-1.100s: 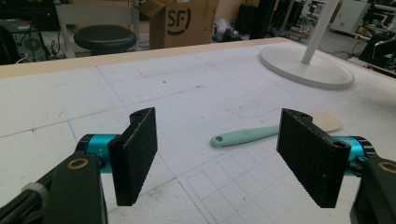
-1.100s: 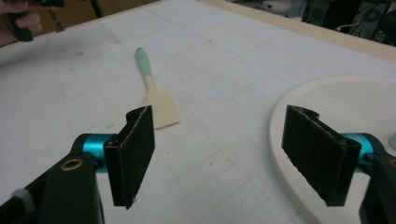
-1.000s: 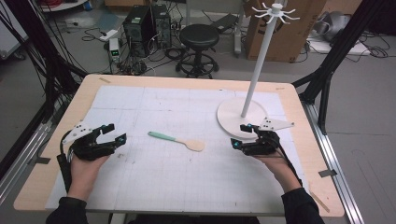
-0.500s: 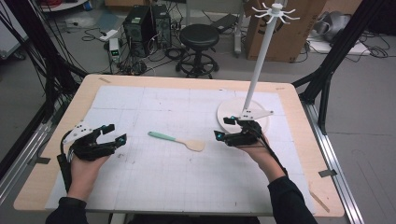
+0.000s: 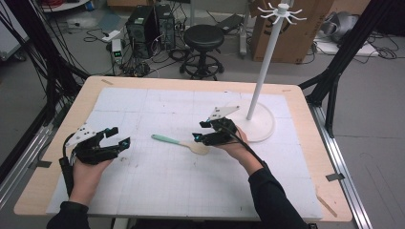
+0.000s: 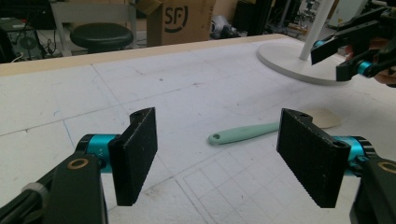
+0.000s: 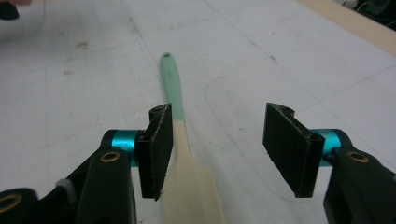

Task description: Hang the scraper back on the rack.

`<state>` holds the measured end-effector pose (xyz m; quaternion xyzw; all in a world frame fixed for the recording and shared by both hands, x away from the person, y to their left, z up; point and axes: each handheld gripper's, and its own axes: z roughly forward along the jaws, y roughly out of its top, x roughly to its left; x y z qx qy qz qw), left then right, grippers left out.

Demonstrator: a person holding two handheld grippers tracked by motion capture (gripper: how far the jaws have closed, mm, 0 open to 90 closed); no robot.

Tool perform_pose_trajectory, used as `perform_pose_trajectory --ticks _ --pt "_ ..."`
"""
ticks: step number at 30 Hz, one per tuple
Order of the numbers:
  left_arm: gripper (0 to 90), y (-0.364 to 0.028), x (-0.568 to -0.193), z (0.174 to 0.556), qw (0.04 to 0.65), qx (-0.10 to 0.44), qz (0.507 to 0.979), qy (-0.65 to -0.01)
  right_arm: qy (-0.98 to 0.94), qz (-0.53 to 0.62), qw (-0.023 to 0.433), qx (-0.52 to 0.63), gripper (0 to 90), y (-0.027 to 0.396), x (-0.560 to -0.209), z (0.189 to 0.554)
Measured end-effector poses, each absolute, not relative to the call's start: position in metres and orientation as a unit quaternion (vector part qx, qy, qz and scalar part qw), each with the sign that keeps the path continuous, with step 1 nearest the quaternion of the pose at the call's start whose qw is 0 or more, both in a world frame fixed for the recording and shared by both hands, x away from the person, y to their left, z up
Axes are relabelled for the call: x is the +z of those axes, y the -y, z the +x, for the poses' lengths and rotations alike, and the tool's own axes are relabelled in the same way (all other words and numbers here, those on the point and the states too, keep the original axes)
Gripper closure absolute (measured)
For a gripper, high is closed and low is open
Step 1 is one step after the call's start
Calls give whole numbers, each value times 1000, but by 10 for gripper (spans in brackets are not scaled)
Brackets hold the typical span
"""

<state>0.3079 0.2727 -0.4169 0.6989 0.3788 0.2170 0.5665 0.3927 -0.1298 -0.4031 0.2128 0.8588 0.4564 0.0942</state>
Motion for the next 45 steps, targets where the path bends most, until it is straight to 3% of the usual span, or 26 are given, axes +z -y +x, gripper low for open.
perform_pose_trajectory --ticks 5,14,26,33,45 --pt "297 -273 -417 308 567 218 698 -378 -877 190 91 432 537 104 -412 392" --pt "298 -272 -418 309 566 216 701 -376 -898 188 84 390 612 77 -429 395" --pt "300 -271 -418 310 566 214 703 -375 -908 191 76 365 688 72 -440 401" --pt "301 -270 -418 309 564 214 704 -375 -907 203 62 364 784 71 -440 400" --pt "303 -273 -420 308 561 213 705 -379 -891 235 41 385 810 82 -429 399"
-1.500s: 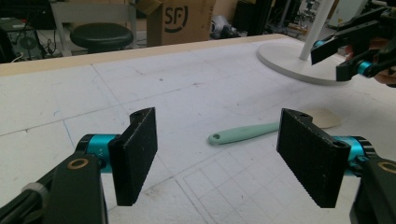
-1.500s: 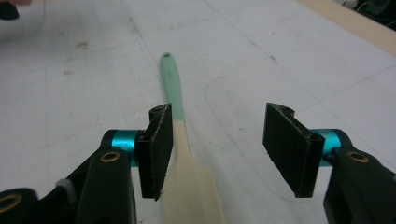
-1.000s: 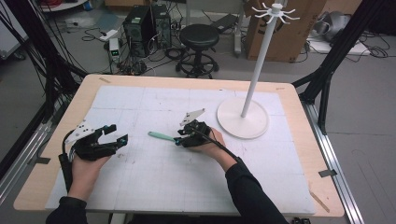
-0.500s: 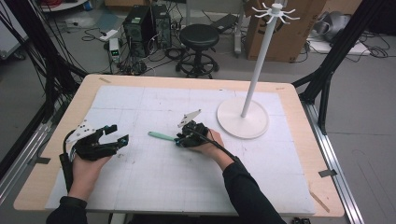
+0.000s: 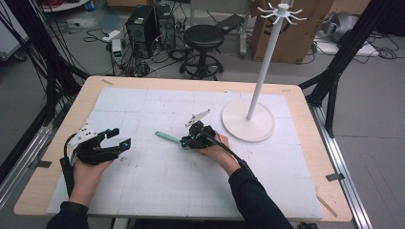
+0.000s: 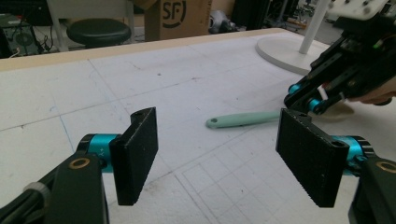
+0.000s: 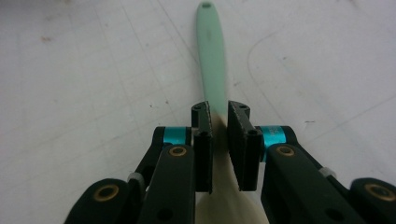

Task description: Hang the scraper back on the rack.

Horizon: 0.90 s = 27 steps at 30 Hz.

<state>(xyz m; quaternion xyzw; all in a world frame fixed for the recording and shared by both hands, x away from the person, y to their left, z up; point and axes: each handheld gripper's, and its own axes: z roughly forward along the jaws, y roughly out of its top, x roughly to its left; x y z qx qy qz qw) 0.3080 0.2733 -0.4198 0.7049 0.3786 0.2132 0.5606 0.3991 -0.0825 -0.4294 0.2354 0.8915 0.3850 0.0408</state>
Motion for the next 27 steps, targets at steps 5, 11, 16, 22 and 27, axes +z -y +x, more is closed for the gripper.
perform_pose_trajectory --ticks 5,11,16,22,27 --pt "304 -274 -420 307 562 212 703 -380 -873 234 47 425 811 100 -402 391" --pt "305 -273 -420 307 560 213 706 -378 -849 243 57 467 811 128 -371 379" --pt "306 -273 -420 307 560 212 706 -377 -828 248 73 498 811 161 -344 371" --pt "306 -272 -420 307 559 211 708 -377 -806 269 95 518 811 210 -314 360" --pt "307 -271 -421 308 558 209 710 -376 -784 294 121 534 811 258 -286 350"
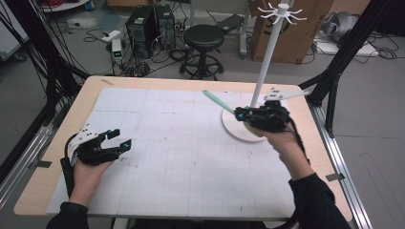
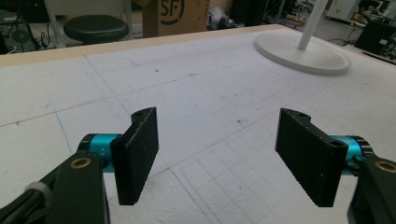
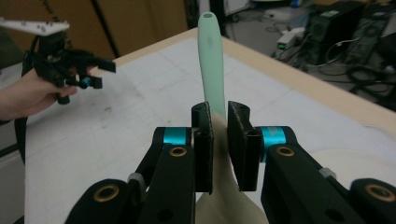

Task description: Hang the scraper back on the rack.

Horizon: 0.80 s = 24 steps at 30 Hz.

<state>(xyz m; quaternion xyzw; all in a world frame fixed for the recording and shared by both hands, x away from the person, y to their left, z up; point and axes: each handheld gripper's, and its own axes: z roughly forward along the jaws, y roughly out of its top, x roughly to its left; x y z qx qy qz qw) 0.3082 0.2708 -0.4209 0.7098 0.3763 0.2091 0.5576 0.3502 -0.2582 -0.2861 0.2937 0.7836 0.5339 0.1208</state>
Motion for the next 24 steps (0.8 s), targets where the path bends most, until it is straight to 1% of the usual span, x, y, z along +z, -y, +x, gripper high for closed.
perform_pose_trajectory --ticks 4,10,17,24 --pt "308 -270 -421 309 558 208 710 -377 -764 311 143 547 811 295 -263 340" --pt "309 -268 -422 309 557 206 711 -377 -745 325 177 555 811 333 -232 325" --pt "310 -267 -422 310 557 204 710 -380 -724 337 204 566 812 364 -201 313" --pt "310 -267 -423 310 556 203 711 -380 -709 340 221 577 812 380 -173 305"
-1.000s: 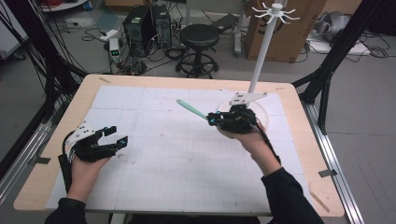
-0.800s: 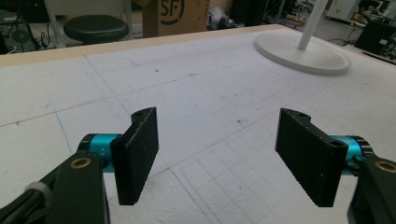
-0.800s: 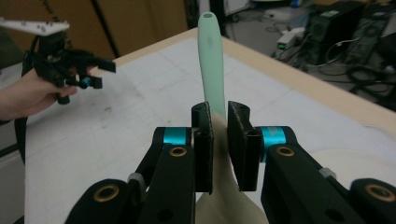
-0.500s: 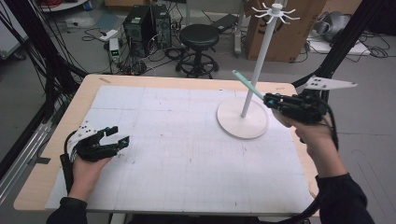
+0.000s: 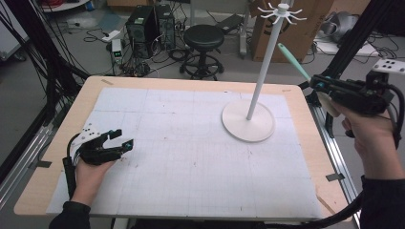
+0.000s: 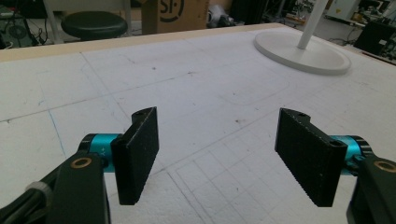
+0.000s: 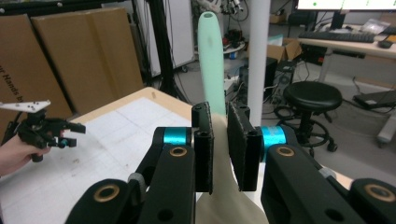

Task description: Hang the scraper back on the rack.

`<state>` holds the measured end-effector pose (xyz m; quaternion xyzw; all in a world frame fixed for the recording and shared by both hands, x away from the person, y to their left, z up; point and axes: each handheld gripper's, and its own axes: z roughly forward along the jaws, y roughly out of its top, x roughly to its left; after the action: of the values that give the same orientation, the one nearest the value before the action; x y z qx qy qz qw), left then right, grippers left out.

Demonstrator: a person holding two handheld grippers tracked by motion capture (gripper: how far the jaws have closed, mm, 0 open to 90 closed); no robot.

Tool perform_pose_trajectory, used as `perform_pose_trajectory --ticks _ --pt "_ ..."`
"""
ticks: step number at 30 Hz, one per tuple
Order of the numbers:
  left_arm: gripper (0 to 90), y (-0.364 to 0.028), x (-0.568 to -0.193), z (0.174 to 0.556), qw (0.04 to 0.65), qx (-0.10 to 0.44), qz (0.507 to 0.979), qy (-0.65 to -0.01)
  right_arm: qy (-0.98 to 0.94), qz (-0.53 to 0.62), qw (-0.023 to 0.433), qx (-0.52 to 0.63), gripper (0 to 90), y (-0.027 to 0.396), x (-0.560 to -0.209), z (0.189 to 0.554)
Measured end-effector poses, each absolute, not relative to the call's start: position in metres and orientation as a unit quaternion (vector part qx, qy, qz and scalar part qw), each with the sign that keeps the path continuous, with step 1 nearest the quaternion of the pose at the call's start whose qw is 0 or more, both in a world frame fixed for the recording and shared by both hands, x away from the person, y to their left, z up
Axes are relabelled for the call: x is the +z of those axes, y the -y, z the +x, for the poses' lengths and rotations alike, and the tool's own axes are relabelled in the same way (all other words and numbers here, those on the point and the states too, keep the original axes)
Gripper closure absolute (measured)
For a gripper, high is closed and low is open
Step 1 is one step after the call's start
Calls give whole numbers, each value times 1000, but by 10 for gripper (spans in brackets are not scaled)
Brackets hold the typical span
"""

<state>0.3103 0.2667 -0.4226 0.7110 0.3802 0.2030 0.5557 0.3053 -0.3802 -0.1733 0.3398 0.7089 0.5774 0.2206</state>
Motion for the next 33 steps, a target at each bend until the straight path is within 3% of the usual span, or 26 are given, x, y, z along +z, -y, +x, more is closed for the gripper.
perform_pose_trajectory --ticks 16,33 --pt "310 -267 -423 310 557 200 711 -380 -696 345 247 579 811 391 -138 303" --pt "310 -266 -424 311 552 198 716 -379 -697 354 259 567 811 388 -137 313"
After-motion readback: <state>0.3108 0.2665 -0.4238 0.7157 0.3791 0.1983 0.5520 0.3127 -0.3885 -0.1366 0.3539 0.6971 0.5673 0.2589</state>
